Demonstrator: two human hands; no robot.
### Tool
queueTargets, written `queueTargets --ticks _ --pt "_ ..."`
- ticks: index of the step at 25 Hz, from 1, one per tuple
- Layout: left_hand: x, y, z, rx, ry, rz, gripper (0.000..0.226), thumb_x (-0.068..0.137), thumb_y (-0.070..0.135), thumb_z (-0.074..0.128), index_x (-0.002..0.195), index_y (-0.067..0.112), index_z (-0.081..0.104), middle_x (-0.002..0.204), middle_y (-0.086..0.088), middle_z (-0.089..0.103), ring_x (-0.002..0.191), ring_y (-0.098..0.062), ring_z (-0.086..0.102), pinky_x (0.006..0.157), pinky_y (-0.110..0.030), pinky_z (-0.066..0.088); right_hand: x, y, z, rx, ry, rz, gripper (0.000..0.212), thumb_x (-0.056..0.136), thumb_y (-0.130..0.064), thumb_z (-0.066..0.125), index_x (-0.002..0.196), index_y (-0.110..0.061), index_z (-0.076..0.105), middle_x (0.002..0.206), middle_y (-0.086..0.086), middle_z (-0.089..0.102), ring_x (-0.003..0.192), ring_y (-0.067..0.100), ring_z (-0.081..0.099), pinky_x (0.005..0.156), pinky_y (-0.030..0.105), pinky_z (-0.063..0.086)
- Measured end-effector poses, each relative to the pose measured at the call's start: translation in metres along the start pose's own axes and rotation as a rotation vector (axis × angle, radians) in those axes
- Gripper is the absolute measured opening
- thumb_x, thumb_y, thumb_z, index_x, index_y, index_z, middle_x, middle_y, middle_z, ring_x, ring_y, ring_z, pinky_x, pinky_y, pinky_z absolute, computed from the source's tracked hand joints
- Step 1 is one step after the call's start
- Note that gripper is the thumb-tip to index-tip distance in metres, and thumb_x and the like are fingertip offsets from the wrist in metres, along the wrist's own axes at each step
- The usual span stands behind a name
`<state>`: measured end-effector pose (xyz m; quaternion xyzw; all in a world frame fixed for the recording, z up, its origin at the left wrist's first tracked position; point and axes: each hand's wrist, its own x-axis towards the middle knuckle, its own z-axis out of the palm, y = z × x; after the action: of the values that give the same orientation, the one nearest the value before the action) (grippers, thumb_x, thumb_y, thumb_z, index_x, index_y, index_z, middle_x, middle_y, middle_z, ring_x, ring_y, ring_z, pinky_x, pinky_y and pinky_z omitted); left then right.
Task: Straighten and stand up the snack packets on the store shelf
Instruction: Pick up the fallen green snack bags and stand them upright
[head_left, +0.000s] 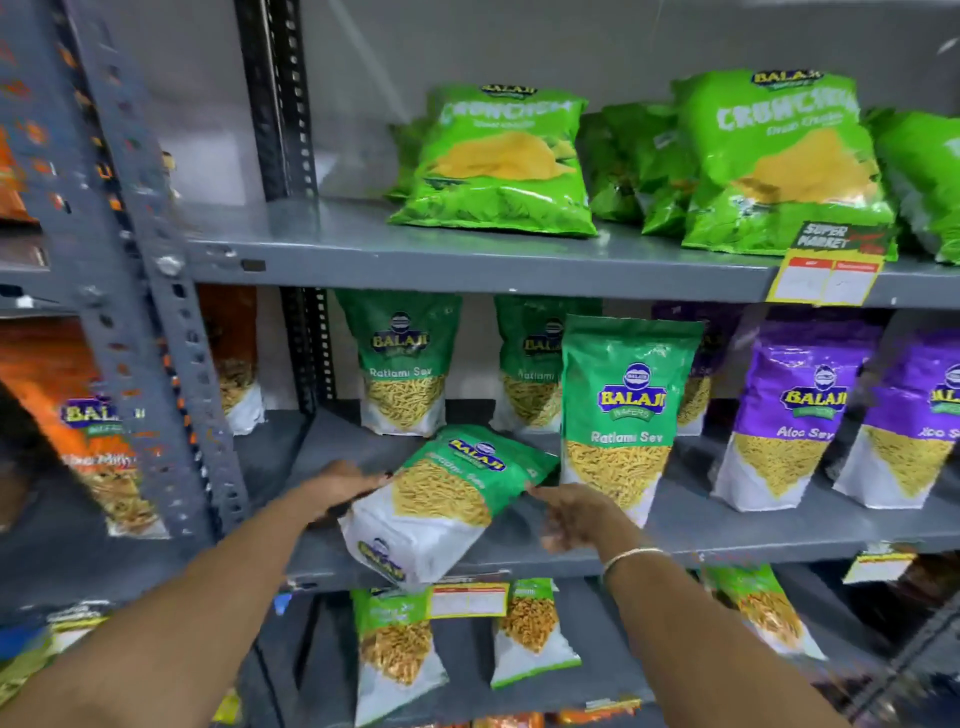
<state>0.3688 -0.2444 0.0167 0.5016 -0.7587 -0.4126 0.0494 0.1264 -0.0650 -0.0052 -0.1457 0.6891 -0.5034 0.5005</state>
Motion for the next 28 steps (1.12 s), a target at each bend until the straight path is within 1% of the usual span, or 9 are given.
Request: queueTargets --ticks 3,8,10,12,15,17,20,25,28 --pt "0.009 -0.022 -0.008 -0.272 -0.311 -0.126 0.042 0.085 0.041 0.056 0.118 0.014 0.053 0.115 -0.009 0.056 0.099 -0.023 0.055 0.085 -0.035 0.043 0.026 0.007 0.054 0.191 0.025 -0.012 0.03 0.089 -0.04 0.049 0.081 -0.012 0.054 0.032 -0.001 0.057 0.036 0.019 0.055 0.061 0.032 0.059" --pt "0.015 -0.025 -0.007 -0.312 -0.431 -0.117 0.02 0.082 0.016 0.067 0.076 0.014 0.048 0.079 -0.003 0.057 0.072 -0.014 0.06 0.063 -0.032 0.058 0.041 0.001 0.076 0.34 0.187 -0.058 0.039 0.093 -0.019 0.043 0.124 0.003 0.049 0.058 0.002 0.075 0.08 0.027 0.062 0.077 0.038 0.05" --pt "0.01 -0.029 -0.007 -0.317 -0.421 -0.085 0.021 0.079 0.011 0.07 0.088 0.011 0.05 0.088 -0.002 0.059 0.078 -0.013 0.059 0.059 -0.029 0.056 0.042 -0.007 0.078 0.375 0.218 -0.051 0.033 0.09 -0.012 0.051 0.119 0.003 0.053 0.07 0.013 0.074 0.079 0.031 0.058 0.063 0.041 0.056" --pt "0.003 -0.033 -0.005 -0.292 -0.391 -0.026 0.053 0.071 0.015 0.077 0.115 0.007 0.048 0.111 -0.004 0.058 0.097 -0.018 0.055 0.063 -0.027 0.053 0.024 -0.026 0.083 0.364 0.189 -0.095 0.021 0.088 -0.008 0.055 0.106 0.003 0.055 0.075 0.012 0.063 0.074 0.028 0.059 0.046 0.033 0.058" --pt "-0.013 -0.028 0.0 -0.29 -0.291 0.04 0.046 0.069 0.011 0.077 0.108 0.016 0.054 0.106 -0.001 0.061 0.1 -0.019 0.054 0.072 -0.03 0.049 0.008 -0.058 0.083 0.196 0.247 -0.217 0.04 0.083 -0.012 0.064 0.117 0.009 0.054 0.105 0.01 0.063 0.111 0.029 0.058 0.098 0.04 0.05" --pt "-0.023 -0.02 0.003 -0.3 -0.215 0.097 0.039 0.068 0.006 0.077 0.093 0.024 0.053 0.108 -0.004 0.064 0.097 -0.02 0.056 0.081 -0.034 0.049 -0.001 -0.067 0.082 0.139 0.248 -0.301 0.049 0.08 -0.011 0.067 0.122 0.01 0.051 0.127 0.018 0.058 0.12 0.033 0.054 0.106 0.04 0.042" --pt "-0.021 -0.012 0.012 -0.273 -0.061 0.169 0.062 0.063 0.004 0.081 0.117 0.012 0.051 0.129 -0.012 0.059 0.113 -0.025 0.055 0.096 -0.033 0.044 -0.002 -0.076 0.084 0.181 0.235 -0.367 0.048 0.078 -0.007 0.069 0.121 0.01 0.052 0.127 0.025 0.058 0.114 0.038 0.058 0.102 0.046 0.046" --pt "-0.001 -0.014 0.038 -0.43 0.114 0.154 0.075 0.054 0.011 0.08 0.12 0.011 0.044 0.126 -0.015 0.058 0.107 -0.025 0.056 0.082 -0.037 0.053 0.019 -0.083 0.09 0.182 0.149 -0.47 0.035 0.082 -0.001 0.062 0.114 0.012 0.057 0.109 0.022 0.062 0.069 0.018 0.059 0.072 0.032 0.051" --pt "0.011 -0.016 0.053 -0.467 0.23 0.166 0.071 0.056 0.006 0.079 0.116 0.01 0.043 0.121 -0.017 0.056 0.114 -0.029 0.053 0.081 -0.034 0.048 0.034 -0.076 0.091 0.198 0.138 -0.474 0.038 0.081 -0.003 0.063 0.116 0.011 0.056 0.119 0.026 0.062 0.081 0.024 0.061 0.088 0.042 0.051"
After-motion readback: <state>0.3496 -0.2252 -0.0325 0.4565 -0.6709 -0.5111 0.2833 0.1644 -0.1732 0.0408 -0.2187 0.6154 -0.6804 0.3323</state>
